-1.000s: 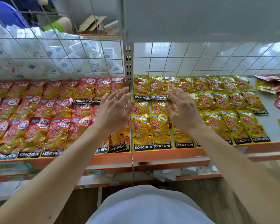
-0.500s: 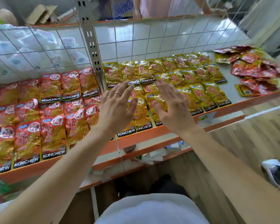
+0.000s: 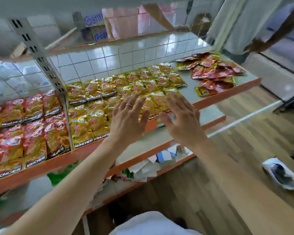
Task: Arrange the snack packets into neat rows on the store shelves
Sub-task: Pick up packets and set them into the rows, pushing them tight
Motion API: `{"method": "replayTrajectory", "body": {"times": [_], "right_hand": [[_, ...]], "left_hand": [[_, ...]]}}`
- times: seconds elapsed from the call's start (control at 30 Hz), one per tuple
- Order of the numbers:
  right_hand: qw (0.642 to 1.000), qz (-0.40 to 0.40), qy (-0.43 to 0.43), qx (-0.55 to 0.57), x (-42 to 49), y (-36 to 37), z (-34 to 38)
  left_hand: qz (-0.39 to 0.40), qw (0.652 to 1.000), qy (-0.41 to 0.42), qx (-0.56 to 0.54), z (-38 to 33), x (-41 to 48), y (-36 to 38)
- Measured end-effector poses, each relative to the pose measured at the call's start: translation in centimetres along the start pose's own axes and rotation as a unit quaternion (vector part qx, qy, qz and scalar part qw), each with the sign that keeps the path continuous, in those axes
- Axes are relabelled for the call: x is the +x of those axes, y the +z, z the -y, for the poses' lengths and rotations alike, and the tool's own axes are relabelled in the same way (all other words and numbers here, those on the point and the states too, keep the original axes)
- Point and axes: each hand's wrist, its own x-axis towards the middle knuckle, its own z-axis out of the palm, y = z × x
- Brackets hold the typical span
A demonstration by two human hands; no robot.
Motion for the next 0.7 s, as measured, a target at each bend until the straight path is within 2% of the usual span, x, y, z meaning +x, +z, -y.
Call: {"method": "replayTrajectory", "body": {"times": [0.37,0.53,0.7], "right_hand": [[0.997,-0.045,0.043,-0.053,-7.1,-8.9,-13.7],[0.997,-0.048,0.054,-0.042,-7.8,-10.2,-16.6],[0.997,-0.017,0.059,-0.037,-6.0,-10.4,-18.4]], "left_hand": [[-0.019,0.998,0.053,-0.014,-16.3,0.3,6.0],[0.001,0.999,0.037,-0.005,-19.4,-0.2,8.1],[0.021,0.999,0.025,0.017,-20.3,1.0,8.7]]}}
